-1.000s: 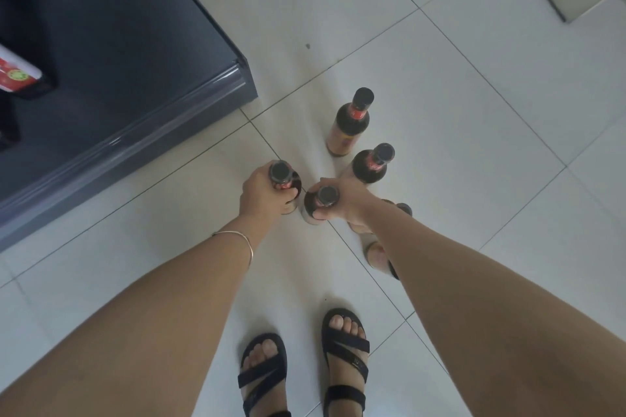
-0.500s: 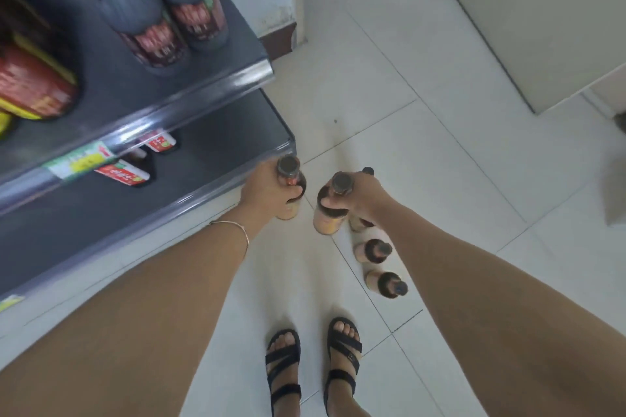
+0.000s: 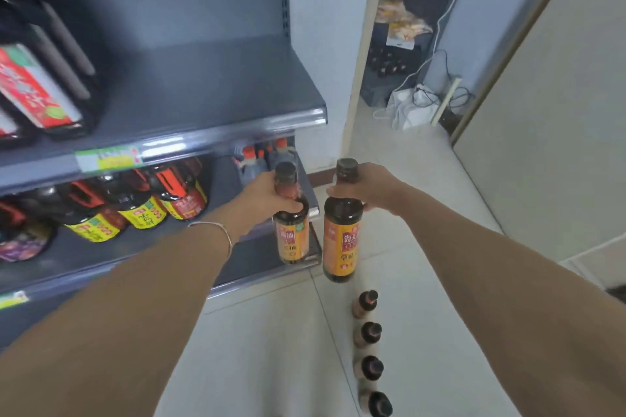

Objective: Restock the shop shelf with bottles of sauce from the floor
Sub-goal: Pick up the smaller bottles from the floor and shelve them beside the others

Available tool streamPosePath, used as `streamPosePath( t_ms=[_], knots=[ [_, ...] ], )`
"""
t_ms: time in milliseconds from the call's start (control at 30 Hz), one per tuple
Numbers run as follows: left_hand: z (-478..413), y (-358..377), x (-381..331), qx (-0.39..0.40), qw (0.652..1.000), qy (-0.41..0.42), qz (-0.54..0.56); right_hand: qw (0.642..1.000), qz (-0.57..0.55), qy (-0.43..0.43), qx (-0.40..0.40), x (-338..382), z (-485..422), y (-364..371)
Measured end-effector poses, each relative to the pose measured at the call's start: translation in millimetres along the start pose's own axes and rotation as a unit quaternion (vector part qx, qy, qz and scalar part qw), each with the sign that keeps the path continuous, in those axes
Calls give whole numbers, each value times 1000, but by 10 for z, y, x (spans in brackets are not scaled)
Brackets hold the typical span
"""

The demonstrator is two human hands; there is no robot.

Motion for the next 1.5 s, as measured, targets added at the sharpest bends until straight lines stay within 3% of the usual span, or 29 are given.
streamPosePath(
  t_ms=[233,467,667,800,1033,1300,1500],
  knots=[
    [211,-761,-830,-44,998,37,-27,993,67,-82,-46,1102,-120,-593],
    [324,-1549,-1591,-47,997,51,-20,981,54,-166,-89,2317,-334,-951],
    [277,-2274,-1893,-122,989,79,-26,970,27,-193,-144,3056,-583,-1195],
    [111,-2534,-1852,-201,975,88,-25,961,54,-194,-189,3313,-880,-1195],
    [-311,-2845,-1636,-309,949,68,-10,954,111,-200,-194,3502,-1449,-970],
    [-740,-3026,-1594,-357,933,48,-21,949,112,-207,-212,3521,-1957,-901],
    [-876,-3006,-1508,-332,940,68,-38,942,184,-206,-190,3481,-2173,-794]
  ],
)
Point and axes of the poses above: each hand's wrist, its own z-axis away from the middle knuckle, its own y-axis out of the palm, x = y × z, the point moved 4 cm from there along -z, towards the middle knuckle, and after that the axes turned 9 degrees about z, right-handed, at the moved point
